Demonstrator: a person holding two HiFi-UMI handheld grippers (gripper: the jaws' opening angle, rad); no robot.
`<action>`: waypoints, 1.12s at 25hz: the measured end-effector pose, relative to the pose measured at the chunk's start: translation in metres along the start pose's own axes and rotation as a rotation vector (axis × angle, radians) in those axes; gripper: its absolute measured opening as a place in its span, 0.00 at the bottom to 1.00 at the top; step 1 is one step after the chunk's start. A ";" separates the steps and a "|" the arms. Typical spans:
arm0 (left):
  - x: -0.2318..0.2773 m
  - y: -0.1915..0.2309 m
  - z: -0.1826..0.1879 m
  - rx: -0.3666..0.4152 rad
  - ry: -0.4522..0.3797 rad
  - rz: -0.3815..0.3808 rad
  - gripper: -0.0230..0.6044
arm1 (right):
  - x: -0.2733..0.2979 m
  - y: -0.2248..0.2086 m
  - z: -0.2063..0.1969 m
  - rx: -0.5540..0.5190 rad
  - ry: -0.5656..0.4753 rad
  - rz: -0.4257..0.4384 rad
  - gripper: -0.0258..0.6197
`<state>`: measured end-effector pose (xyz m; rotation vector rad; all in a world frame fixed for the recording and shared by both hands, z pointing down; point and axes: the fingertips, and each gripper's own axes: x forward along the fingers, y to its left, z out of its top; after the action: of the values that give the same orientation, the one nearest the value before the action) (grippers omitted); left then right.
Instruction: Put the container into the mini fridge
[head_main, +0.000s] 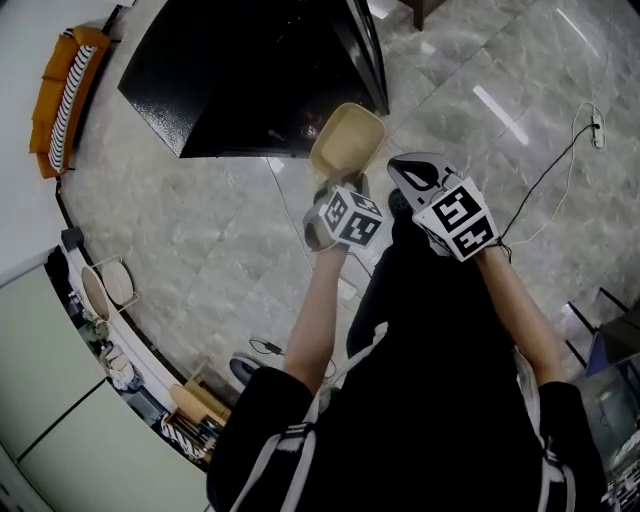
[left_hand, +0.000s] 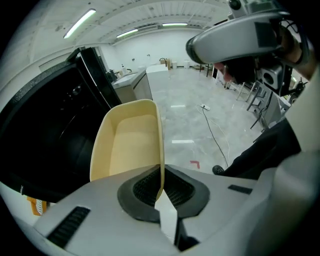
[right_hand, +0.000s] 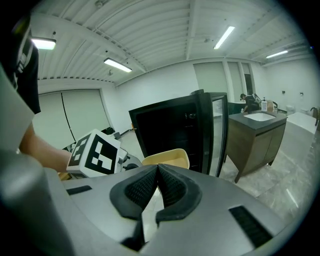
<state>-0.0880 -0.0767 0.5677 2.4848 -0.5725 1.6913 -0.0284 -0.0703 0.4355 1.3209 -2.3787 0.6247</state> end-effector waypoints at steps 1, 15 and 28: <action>0.006 0.010 -0.004 0.001 0.007 0.000 0.09 | 0.008 -0.001 0.001 0.002 0.006 -0.003 0.07; 0.109 0.086 -0.043 0.075 0.116 -0.003 0.10 | 0.096 -0.019 -0.007 0.017 0.022 -0.007 0.07; 0.174 0.110 -0.067 0.006 0.197 -0.036 0.10 | 0.136 -0.045 -0.044 0.018 0.064 0.004 0.07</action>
<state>-0.1295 -0.2052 0.7366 2.2806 -0.5001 1.8975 -0.0546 -0.1642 0.5497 1.2836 -2.3305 0.6807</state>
